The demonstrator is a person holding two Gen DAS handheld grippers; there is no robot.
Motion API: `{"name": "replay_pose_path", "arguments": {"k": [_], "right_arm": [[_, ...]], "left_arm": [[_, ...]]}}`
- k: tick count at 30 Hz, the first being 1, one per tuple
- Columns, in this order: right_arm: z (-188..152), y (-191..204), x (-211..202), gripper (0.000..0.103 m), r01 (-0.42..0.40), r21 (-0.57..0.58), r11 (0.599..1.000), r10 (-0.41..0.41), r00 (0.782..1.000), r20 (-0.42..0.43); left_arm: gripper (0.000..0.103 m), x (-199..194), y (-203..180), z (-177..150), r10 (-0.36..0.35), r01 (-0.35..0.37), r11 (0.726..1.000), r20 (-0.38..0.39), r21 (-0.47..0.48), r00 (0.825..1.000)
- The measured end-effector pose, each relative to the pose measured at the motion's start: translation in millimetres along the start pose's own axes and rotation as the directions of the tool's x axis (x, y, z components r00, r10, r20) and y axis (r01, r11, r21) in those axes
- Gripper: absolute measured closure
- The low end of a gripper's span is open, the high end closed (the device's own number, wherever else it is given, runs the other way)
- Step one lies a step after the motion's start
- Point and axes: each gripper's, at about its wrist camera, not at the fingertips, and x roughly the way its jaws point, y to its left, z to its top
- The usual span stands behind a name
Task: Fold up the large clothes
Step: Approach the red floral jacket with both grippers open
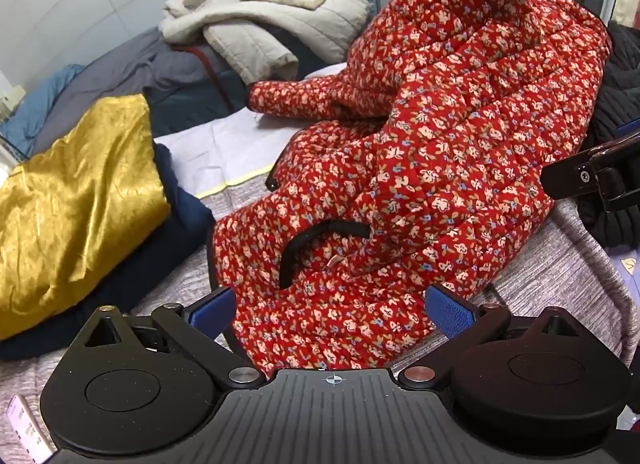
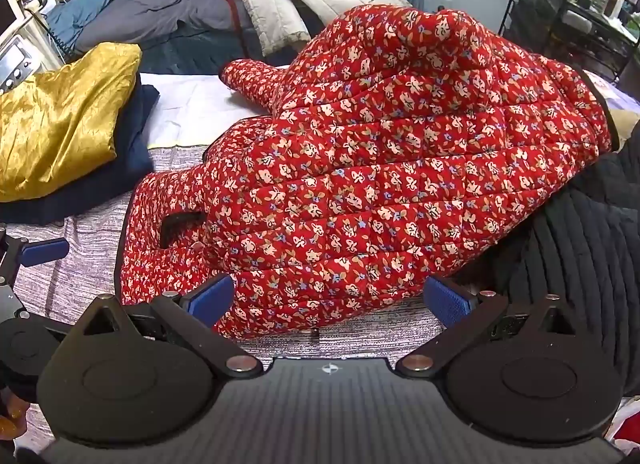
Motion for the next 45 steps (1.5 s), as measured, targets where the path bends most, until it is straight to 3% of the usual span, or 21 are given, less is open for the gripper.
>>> {"name": "replay_pose_path", "arguments": {"k": [33, 45], "right_arm": [[-1.0, 4.8, 2.5, 0.002, -0.007, -0.018, 1.000, 0.007, 1.000, -0.010], [-2.4, 4.9, 1.4, 0.002, -0.010, -0.015, 1.000, 0.010, 1.000, -0.011]], "left_arm": [[0.000, 1.1, -1.2, -2.6, -0.003, 0.003, 1.000, -0.011, -0.014, 1.000], [0.000, 1.7, -1.4, -3.6, 0.010, -0.010, 1.000, 0.017, -0.028, 1.000]]}}
